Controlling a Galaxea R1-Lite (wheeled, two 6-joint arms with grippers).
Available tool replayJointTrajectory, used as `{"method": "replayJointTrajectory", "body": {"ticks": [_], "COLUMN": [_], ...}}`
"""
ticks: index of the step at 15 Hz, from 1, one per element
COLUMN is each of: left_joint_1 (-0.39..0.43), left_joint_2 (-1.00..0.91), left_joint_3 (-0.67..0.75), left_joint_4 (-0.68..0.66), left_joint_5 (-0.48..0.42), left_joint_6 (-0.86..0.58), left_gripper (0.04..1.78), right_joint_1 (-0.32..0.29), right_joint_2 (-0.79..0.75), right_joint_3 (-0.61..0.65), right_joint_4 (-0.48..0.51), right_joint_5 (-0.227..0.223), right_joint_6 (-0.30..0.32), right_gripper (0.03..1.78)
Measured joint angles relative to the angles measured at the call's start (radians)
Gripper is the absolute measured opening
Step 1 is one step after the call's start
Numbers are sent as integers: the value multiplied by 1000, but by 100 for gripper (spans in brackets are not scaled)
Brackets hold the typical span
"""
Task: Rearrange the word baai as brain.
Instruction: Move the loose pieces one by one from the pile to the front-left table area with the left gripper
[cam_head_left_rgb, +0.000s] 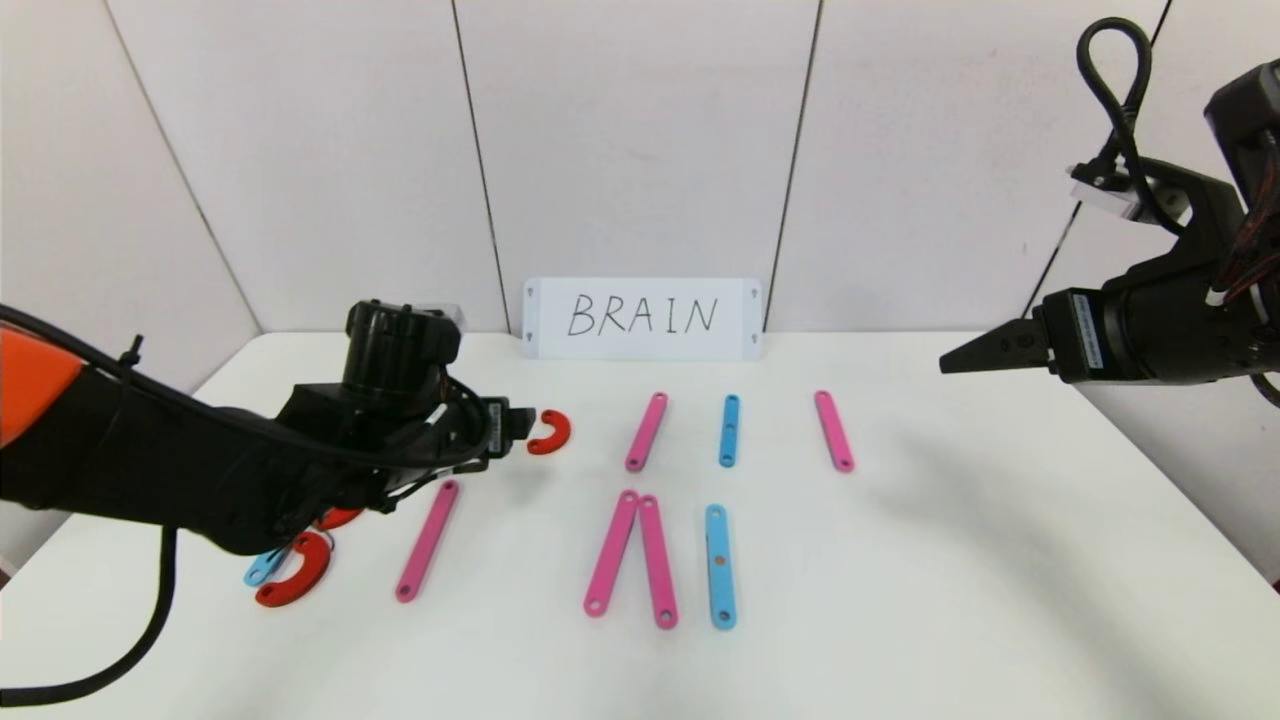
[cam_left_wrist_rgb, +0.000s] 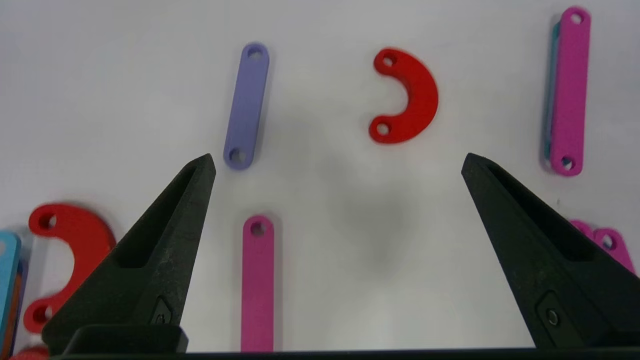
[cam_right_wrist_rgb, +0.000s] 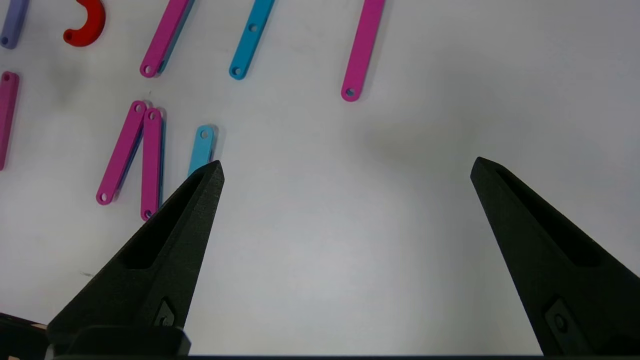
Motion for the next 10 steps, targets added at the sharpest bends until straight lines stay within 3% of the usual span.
{"method": "replayJointTrajectory", "body": {"ticks": [5,10], "left_joint_1": [-29,-32], "left_joint_2": [116,206], "left_joint_3": [-167,-241], "left_joint_4": [59,61], "left_joint_5": [-79,-87], "left_joint_6": [53,77], "left_gripper": [172,172], "right_joint_1": [-2,-1], "right_joint_2": [18,35], "right_joint_3": [1,1], "right_joint_4": [-6,-18], "right_joint_5": [-4,-7], "right_joint_6": [0,0], "right_gripper": [173,173]}}
